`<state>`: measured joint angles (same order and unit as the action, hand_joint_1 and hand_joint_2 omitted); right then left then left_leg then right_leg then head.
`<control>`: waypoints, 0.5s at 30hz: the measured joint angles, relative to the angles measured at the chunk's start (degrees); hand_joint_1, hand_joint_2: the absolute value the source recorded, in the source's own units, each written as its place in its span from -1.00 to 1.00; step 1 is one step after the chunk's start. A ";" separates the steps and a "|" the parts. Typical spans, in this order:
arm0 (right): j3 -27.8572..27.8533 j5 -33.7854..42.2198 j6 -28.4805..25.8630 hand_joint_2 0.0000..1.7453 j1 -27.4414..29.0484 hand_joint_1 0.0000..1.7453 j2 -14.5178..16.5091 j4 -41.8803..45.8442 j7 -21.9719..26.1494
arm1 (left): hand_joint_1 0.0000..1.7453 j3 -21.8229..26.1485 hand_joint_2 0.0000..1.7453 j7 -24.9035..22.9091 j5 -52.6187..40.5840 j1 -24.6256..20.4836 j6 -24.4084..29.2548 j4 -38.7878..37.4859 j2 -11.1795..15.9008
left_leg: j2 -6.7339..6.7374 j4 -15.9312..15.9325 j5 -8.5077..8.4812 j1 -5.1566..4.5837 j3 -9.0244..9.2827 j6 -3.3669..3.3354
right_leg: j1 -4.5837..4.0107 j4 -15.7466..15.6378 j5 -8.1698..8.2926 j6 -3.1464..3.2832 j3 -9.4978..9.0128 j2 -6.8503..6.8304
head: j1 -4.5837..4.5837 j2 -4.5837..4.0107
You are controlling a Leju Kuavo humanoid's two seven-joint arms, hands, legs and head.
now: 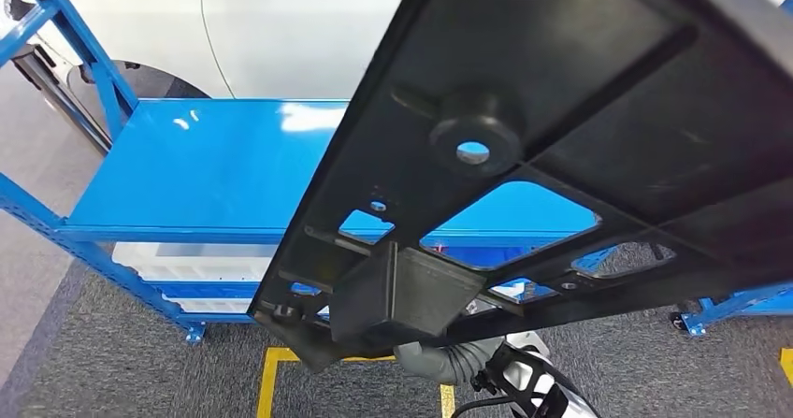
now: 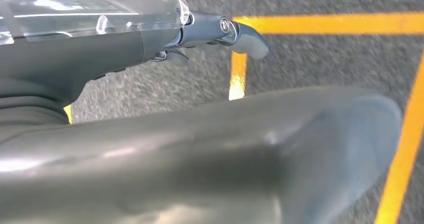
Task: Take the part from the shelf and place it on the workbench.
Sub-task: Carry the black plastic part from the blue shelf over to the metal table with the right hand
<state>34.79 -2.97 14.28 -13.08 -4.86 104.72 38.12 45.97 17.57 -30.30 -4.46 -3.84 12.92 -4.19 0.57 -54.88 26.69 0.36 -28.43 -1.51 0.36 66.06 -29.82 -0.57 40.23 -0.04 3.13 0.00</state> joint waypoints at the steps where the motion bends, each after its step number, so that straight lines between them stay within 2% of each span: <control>1: 0.00 0.29 0.30 1.00 0.02 1.00 -0.22 0.05 0.00 | -1.00 0.19 -1.00 0.03 0.23 0.01 0.16 0.00 0.08 | 0.03 -0.18 -0.67 -0.01 -0.96 0.00 | 0.12 4.02 -2.26 -0.23 0.93 0.00 | 0.00 0.00; 2: -0.01 0.61 0.62 1.00 0.04 1.00 -0.41 0.06 0.00 | -1.00 0.44 -1.00 0.08 0.53 0.03 0.32 0.00 0.11 | 0.06 -0.41 -1.33 -0.01 -1.99 0.07 | 0.25 7.23 -3.07 -0.44 1.35 0.00 | 0.00 0.00; 3: -0.02 0.92 0.92 1.00 0.04 1.00 -0.56 0.05 0.00 | -1.00 0.74 -1.00 0.16 0.86 0.05 0.44 0.00 0.14 | 0.08 -0.71 -1.95 0.01 -3.09 0.20 | 0.40 9.06 -2.59 -0.63 1.04 -0.01 | 0.00 0.00; 4: -0.02 1.18 1.12 1.00 0.03 1.00 -0.66 0.04 0.00 | -1.00 1.02 -1.00 0.27 1.14 0.07 0.52 0.00 0.15 | 0.09 -1.13 -2.46 0.07 -4.18 0.38 | 0.56 8.56 -1.03 -0.76 -0.37 -0.02 | 0.00 0.00; 5: -0.04 1.43 1.32 1.00 0.01 1.00 -0.71 0.03 0.00 | -1.00 1.26 -1.00 0.38 1.38 0.07 0.57 0.00 0.15 | 0.08 -1.65 -2.86 0.14 -5.22 0.60 | 0.73 6.08 0.60 -0.86 -2.77 -0.03 | 0.00 0.00; 6: -0.07 1.65 1.50 1.00 -0.04 1.00 -0.72 0.03 0.00 | -1.00 1.49 -1.00 0.49 1.52 0.07 0.63 0.00 0.16 | 0.06 -2.28 -3.16 0.16 -6.18 0.88 | 0.85 2.16 1.12 -0.92 -5.82 -0.02 | 0.00 0.00; 7: -0.11 1.89 1.65 1.00 -0.10 1.00 -0.72 0.04 0.00 | -1.00 1.71 -1.00 0.56 1.61 0.07 0.68 0.00 0.19 | 0.01 -2.94 -3.42 0.15 -6.97 1.19 | 0.81 -1.99 0.76 -0.74 -8.69 0.07 | 0.01 0.00; 8: -0.20 2.12 1.75 1.00 -0.12 1.00 -0.73 0.04 0.00 | -1.00 1.92 -1.00 0.63 1.66 0.07 0.73 0.00 0.22 | -0.03 -3.44 -3.70 0.10 -7.48 1.53 | 0.72 -5.10 -0.02 -0.48 -10.66 0.14 | 0.01 0.00; 9: -0.33 2.35 1.81 1.00 -0.15 1.00 -0.73 0.02 0.00 | -1.00 2.12 -1.00 0.73 1.71 0.08 0.73 0.00 0.27 | -0.06 -3.69 -4.08 0.07 -7.82 1.91 | 0.54 -6.87 -0.81 -0.07 -11.62 0.21 | 0.01 0.00; 11: -0.67 2.82 2.04 1.00 -0.19 1.00 -0.75 -0.16 0.00 | -1.00 2.47 -1.00 0.92 1.87 0.16 0.64 0.00 0.40 | -0.11 -3.64 -4.85 0.20 -8.11 2.67 | 0.37 -7.38 -0.32 1.04 -11.24 0.16 | 0.01 0.00; 12: -0.81 3.06 2.26 1.00 -0.25 1.00 -0.75 -0.36 0.00 | -1.00 2.61 -1.00 1.00 1.92 0.22 0.59 -0.01 0.47 | -0.14 -3.96 -4.30 0.32 -8.45 3.00 | 0.39 -7.44 0.29 1.61 -10.75 0.05 | 0.01 0.00; 13: -0.94 3.31 2.49 1.00 -0.31 1.00 -0.75 -0.60 0.00 | -1.00 2.71 -1.00 1.04 1.96 0.29 0.55 -0.01 0.52 | -0.17 -5.16 -2.65 0.44 -9.02 3.28 | 0.44 -7.58 1.02 2.12 -10.10 -0.06 | 0.01 0.00; 15: -1.17 3.74 2.80 1.00 -0.37 1.00 -0.75 -1.08 0.00 | -1.00 2.86 -1.00 1.13 1.98 0.33 0.56 -0.01 0.65 | -0.20 -10.62 3.01 0.56 -10.77 3.70 | 0.39 -7.68 2.52 2.72 -8.39 -0.19 | 0.02 0.00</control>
<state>33.62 0.77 17.09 -13.45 -5.62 103.64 38.12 48.82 18.70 -28.33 -4.13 -3.28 12.91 -3.54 0.37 -65.49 29.69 0.91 -39.20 2.19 0.75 58.37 -27.31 2.15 31.83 -0.24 3.14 0.00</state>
